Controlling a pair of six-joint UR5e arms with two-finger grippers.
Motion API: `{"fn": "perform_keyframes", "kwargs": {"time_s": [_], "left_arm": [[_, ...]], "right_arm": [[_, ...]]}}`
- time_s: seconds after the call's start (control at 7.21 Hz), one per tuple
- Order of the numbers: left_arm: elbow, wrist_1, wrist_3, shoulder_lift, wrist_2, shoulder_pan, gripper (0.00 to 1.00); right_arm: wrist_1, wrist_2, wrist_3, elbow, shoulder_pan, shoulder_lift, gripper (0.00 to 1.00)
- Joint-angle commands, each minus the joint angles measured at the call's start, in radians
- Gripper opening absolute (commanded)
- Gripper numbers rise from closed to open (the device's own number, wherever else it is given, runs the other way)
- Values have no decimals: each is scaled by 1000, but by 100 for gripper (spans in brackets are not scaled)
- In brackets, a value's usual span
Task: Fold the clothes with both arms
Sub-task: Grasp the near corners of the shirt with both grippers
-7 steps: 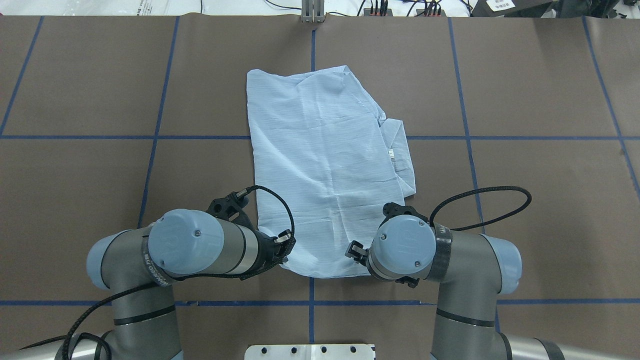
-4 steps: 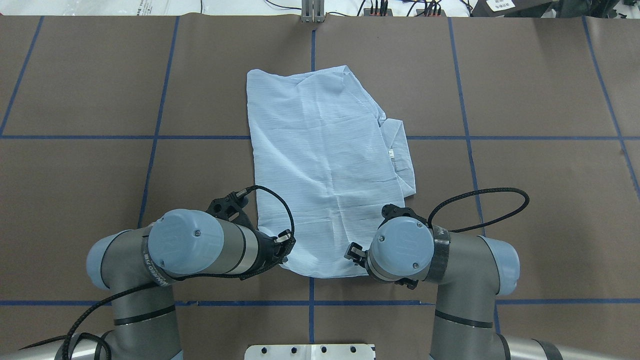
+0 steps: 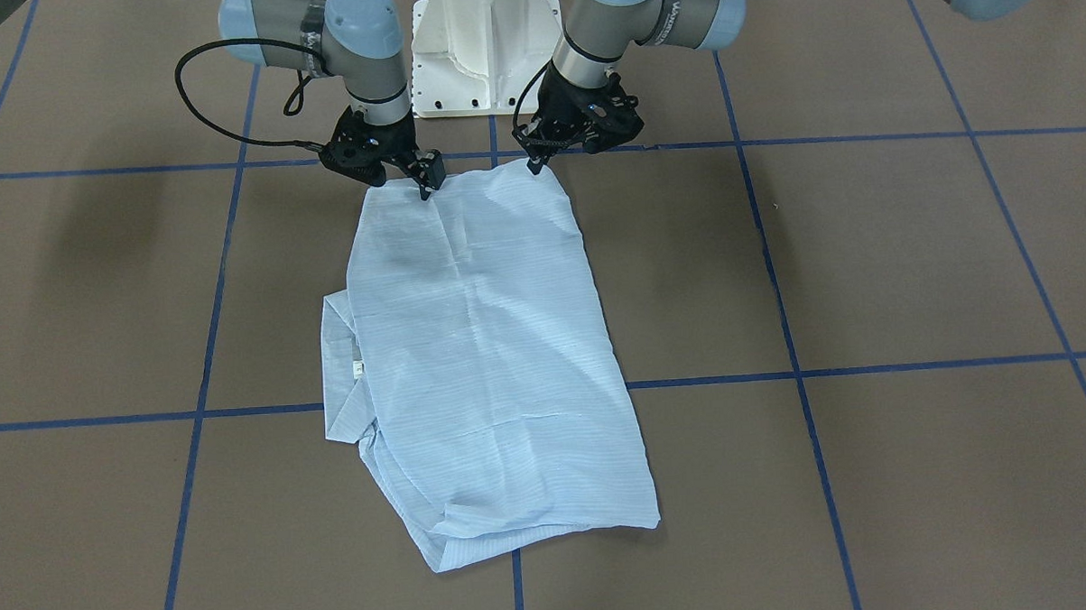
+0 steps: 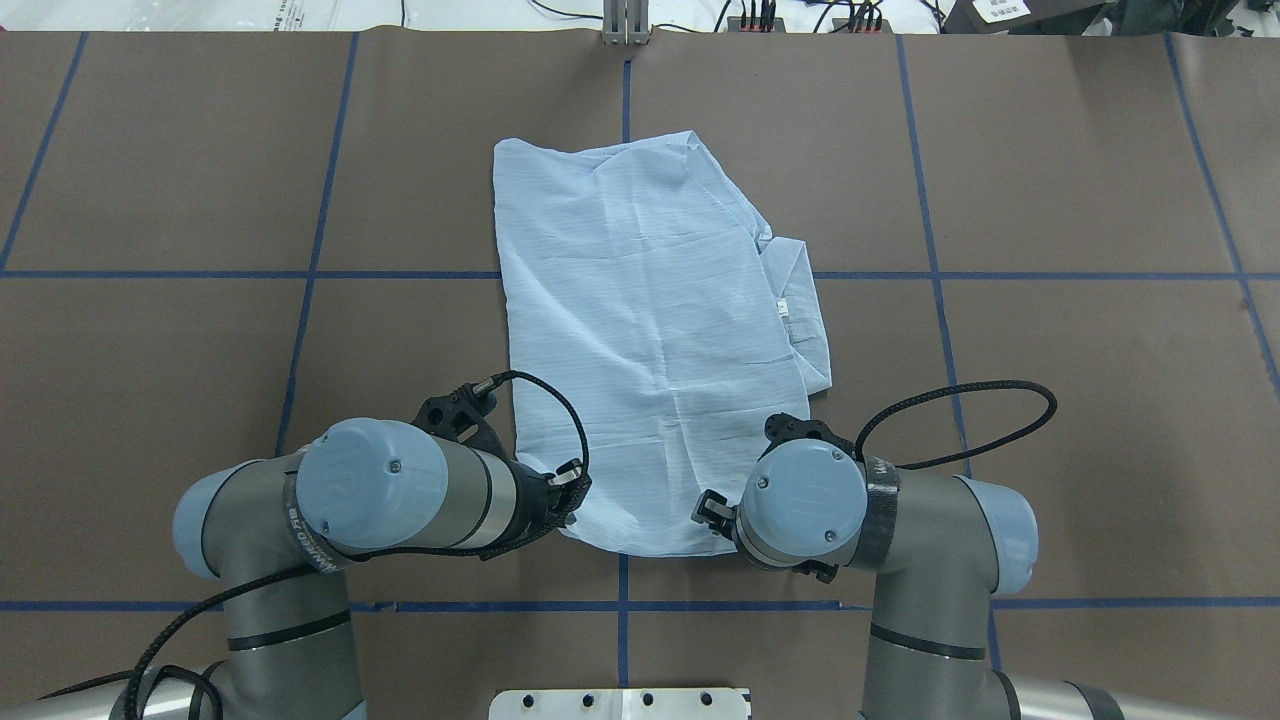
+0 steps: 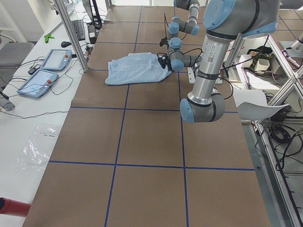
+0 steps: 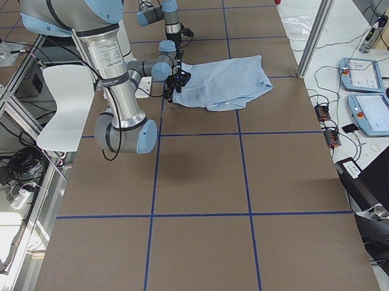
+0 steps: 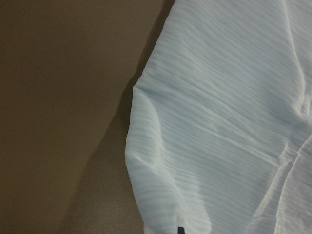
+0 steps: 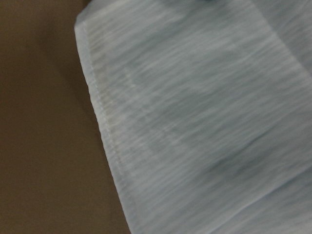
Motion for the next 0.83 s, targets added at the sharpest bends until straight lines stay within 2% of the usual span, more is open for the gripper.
{"fn": "perform_keyframes", "kwargs": {"time_s": [0.0, 0.28, 0.42, 0.69], "left_arm": [[0, 0, 0, 1, 0, 0, 0], [0, 0, 0, 1, 0, -2, 0], [0, 0, 0, 1, 0, -3, 0], [0, 0, 2, 1, 0, -9, 0]], "right_arm": [[0, 1, 0, -2, -1, 1, 75], [0, 1, -2, 1, -1, 5, 27], [0, 3, -5, 6, -1, 7, 14], [1, 3, -5, 9, 1, 10, 1]]}}
